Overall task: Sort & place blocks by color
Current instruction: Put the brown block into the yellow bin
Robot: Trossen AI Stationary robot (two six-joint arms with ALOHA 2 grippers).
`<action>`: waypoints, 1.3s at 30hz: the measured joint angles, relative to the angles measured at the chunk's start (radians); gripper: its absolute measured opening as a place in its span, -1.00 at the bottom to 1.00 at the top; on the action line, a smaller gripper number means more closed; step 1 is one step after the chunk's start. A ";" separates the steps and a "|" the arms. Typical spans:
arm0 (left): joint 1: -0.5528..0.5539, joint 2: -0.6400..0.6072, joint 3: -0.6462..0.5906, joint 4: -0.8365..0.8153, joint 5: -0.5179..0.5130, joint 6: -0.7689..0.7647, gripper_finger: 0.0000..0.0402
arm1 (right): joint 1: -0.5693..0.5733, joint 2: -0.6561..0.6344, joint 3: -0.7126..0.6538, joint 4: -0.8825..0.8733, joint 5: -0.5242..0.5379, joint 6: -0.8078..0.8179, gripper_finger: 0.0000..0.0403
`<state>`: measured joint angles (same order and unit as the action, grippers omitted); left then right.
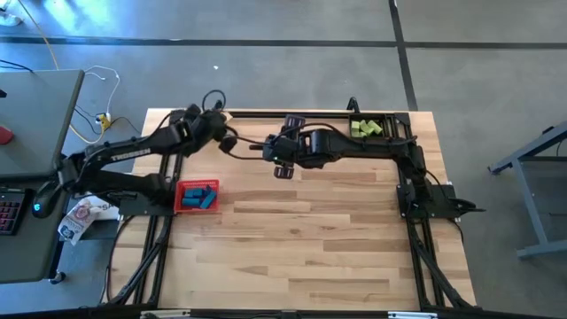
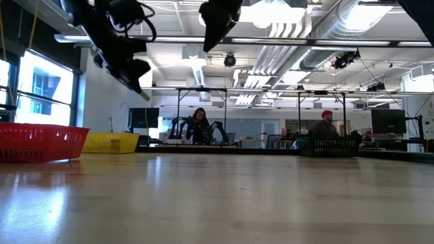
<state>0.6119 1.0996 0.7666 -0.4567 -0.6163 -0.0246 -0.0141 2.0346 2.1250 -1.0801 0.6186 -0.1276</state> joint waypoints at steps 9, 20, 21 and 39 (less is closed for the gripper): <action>0.232 0.097 0.000 0.003 0.090 -0.051 -0.48 | -0.024 0.000 0.000 0.000 -0.079 0.026 0.07; 0.310 0.216 0.026 0.000 0.040 -0.074 -0.41 | -0.028 -0.001 0.000 0.000 -0.078 0.042 0.07; 0.310 0.223 0.032 -0.007 0.030 -0.081 -0.41 | -0.028 -0.001 0.000 0.000 -0.078 0.042 0.07; 0.304 0.342 0.141 -0.258 -0.010 -0.104 -0.42 | -0.028 -0.001 0.000 -0.005 -0.081 0.062 0.07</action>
<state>0.9156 1.4412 0.9077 -0.7149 -0.6261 -0.1283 -0.0417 2.0335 2.1250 -1.0850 0.5373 -0.0659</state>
